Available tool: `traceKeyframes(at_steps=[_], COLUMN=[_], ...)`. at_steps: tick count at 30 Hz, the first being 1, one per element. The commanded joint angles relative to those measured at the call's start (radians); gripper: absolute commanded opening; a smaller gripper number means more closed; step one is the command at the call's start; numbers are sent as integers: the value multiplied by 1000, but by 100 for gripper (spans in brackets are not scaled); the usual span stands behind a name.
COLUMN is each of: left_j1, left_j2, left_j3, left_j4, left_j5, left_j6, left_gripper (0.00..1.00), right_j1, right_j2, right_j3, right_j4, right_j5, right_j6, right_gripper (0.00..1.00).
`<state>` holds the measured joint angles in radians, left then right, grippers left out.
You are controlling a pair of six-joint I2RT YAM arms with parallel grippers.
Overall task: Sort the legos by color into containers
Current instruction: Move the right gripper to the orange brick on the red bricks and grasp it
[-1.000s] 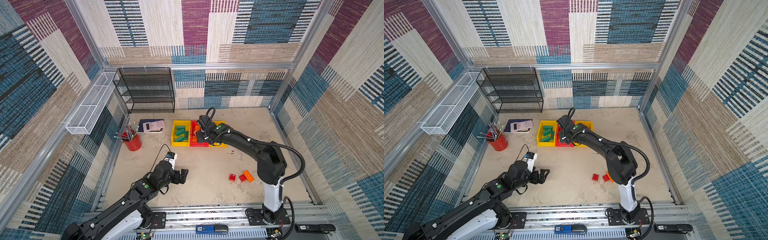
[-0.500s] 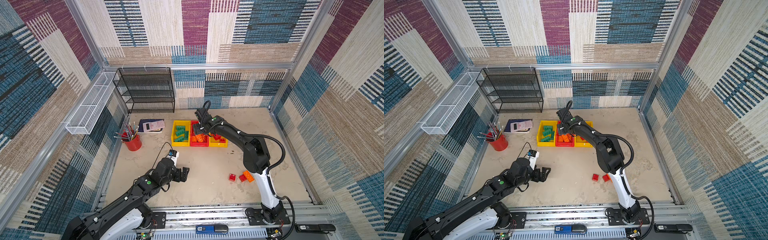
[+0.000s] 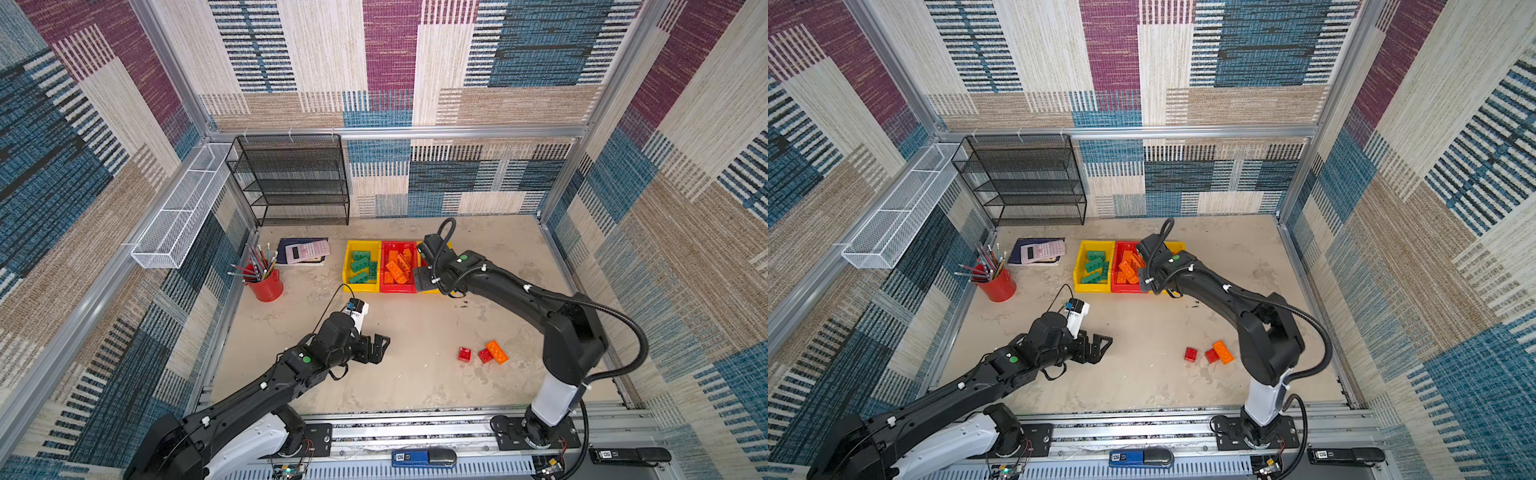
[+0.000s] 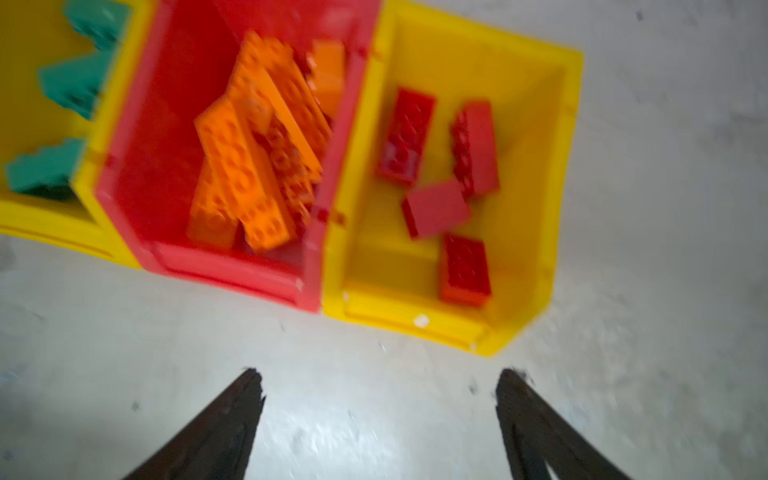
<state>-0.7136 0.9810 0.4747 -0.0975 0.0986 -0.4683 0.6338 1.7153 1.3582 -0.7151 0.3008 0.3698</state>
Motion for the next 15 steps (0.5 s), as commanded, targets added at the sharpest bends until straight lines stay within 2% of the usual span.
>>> traceKeyframes(at_steps=[1, 6, 11, 15], left_j1=[-19, -49, -73, -82], left_j2=[28, 78, 90, 66], left_j3=[24, 52, 58, 49], left_j4=[90, 128, 142, 125], left_j5=[60, 93, 112, 109], left_j6=[-12, -10, -7, -3], left_gripper=[99, 98, 99, 99], right_j1=[-2, -27, -76, -118], right_j2=[-121, -304, -409, -467], right_j3=[-146, -373, -517, -563], right_j4=[-82, -144, -174, -156], right_j5=[80, 58, 75, 74], right_j6=[157, 310, 458, 483], right_gripper=[89, 89, 92, 92])
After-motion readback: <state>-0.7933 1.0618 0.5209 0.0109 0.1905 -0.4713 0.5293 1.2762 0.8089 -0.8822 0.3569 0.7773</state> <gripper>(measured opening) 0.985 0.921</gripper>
